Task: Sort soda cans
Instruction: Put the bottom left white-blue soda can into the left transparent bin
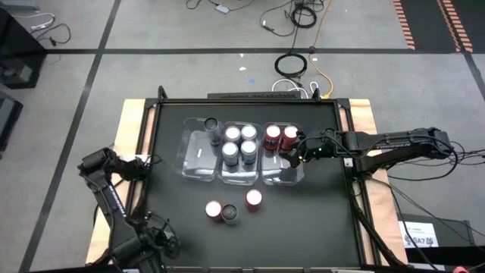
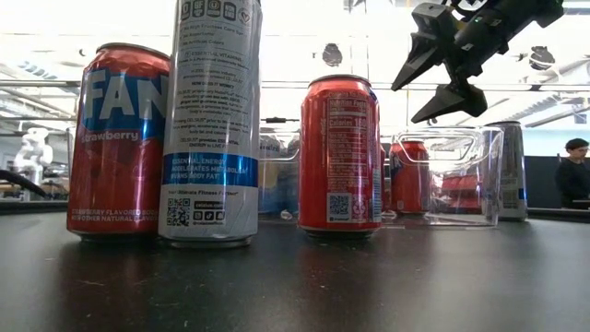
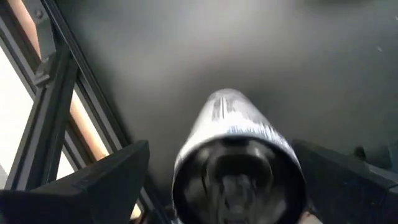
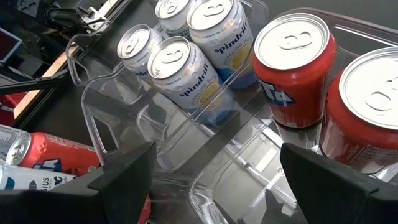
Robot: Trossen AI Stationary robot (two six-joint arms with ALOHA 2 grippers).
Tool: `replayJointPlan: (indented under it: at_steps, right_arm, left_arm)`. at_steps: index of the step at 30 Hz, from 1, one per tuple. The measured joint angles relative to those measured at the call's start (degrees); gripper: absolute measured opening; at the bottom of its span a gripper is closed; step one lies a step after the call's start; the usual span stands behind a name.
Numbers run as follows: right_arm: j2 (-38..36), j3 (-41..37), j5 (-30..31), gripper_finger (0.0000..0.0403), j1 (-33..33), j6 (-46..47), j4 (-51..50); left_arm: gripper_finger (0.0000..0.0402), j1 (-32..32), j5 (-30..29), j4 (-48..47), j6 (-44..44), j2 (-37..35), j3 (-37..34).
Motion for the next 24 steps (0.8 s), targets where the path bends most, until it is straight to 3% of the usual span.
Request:
replayJointPlan:
  at_steps: [6,13,24]
  right_arm:
    - [0.0,0.0,0.0,0.0336,0.0,0.3,0.0]
    - [0.0,0.0,0.0,0.0336,0.0,1.3,-0.1]
    - [0.0,0.0,0.0,0.0336,0.0,1.3,0.0]
  left_arm:
    - [0.0396,0.8,0.9,1.5,0.5,0.0,-2.5]
    - [0.0352,1.0,2.8,2.4,0.6,-0.2,-2.5]
    - [0.0317,1.0,3.4,5.4,1.7,-0.3,-2.5]
